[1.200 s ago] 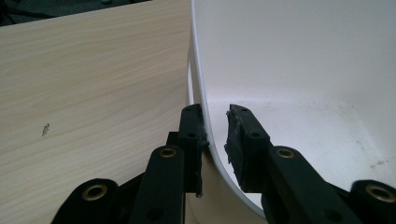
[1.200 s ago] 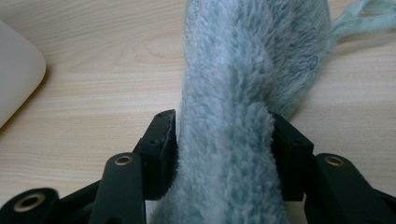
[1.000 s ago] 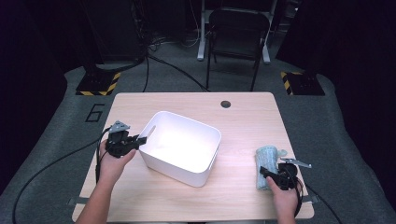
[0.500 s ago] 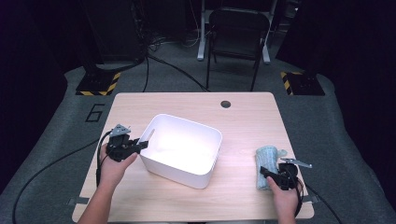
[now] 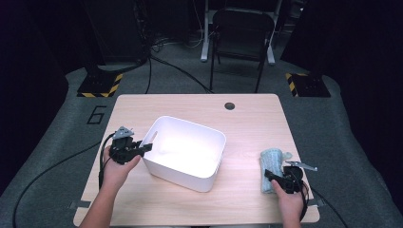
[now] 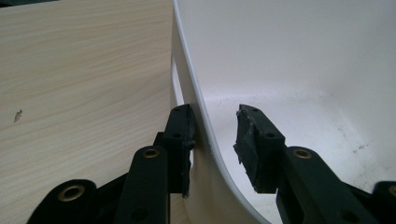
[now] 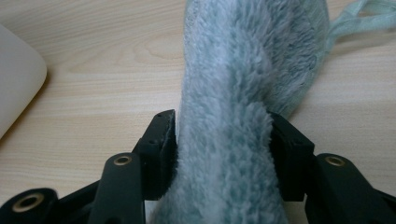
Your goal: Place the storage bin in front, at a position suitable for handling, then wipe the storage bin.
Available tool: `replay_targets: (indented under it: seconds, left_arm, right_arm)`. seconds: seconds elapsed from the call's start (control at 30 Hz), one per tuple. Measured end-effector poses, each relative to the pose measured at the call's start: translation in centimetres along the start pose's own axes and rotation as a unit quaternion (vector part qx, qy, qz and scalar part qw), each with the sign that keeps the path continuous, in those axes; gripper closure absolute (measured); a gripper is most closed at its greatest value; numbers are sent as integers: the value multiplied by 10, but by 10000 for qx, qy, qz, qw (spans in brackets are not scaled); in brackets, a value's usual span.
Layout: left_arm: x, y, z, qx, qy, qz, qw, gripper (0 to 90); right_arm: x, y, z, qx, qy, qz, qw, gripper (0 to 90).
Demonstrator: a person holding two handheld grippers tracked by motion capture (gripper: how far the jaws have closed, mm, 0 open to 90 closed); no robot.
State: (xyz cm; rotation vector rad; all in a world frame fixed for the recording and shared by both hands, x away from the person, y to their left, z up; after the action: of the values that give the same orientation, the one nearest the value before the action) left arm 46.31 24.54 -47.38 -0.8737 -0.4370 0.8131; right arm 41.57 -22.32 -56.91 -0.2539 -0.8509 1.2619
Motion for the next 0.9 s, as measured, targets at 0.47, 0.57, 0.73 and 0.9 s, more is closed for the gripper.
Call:
replay_targets:
  seconds: [0.47,0.57,0.73,0.9]
  left_arm:
    - [-13,1,2,151,-7,-115,9998,667]
    - [-15,1,1,154,-27,-120,9998,648]
    - [-19,1,-1,129,-43,-182,9997,634]
    - [-20,1,0,134,-8,-185,9997,630]
  right_arm:
    - [1,1,0,31,39,0,10000,517]
    - [1,1,0,50,33,8,10000,548]
    - [1,0,1,89,-23,88,9999,625]
    - [5,-1,2,10,-97,100,9999,640]
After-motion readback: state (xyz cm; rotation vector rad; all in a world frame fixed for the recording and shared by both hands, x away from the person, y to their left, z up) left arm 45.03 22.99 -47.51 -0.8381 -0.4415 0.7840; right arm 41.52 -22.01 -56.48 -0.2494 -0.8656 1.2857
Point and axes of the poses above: each handheld gripper's, and its own axes: z roughly backward along the jaws, y roughly out of its underside, x roughly to its left, the point moved 9 cm from there along -z, roughly forward along the jaws, and after that the axes turned 12 degrees about -z, right-handed, at the moved point
